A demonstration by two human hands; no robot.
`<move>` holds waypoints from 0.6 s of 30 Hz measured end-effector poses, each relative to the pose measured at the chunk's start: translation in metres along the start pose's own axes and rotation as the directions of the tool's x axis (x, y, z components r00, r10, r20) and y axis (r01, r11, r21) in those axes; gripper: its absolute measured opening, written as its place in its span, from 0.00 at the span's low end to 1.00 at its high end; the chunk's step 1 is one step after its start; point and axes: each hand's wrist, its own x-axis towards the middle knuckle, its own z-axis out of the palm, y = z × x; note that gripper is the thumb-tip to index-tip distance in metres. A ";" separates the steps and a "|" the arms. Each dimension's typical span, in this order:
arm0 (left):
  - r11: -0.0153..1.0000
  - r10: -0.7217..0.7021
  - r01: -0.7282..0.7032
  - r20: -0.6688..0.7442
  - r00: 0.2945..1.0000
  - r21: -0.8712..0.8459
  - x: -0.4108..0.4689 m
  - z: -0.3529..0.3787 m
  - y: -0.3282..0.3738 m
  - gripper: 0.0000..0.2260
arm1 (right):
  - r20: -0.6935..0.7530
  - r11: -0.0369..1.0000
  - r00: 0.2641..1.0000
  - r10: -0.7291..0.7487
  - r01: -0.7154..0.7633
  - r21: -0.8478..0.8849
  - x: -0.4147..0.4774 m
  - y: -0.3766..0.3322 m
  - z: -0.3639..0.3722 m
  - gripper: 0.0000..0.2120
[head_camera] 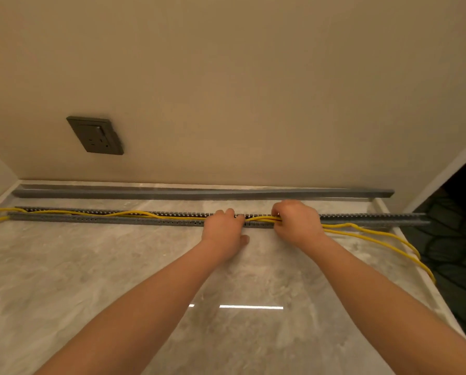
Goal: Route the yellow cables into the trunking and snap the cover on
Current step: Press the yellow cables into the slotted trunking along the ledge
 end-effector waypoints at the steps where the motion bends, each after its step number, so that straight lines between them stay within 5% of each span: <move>1: 1.000 -0.001 0.001 0.004 1.000 0.011 0.001 -0.001 0.001 0.21 | 0.008 0.999 1.000 0.022 -0.022 -0.032 -0.004 0.004 -0.002 0.10; 10: 0.992 -0.084 0.082 0.024 0.996 0.091 0.000 0.001 0.029 0.25 | 0.024 0.988 0.999 -0.027 0.030 -0.151 -0.007 0.014 0.004 0.09; 18: 0.959 -0.241 0.234 -0.025 0.970 -0.158 -0.003 0.014 0.061 0.23 | 0.059 0.984 0.982 -0.180 0.180 0.002 0.005 0.040 -0.007 0.06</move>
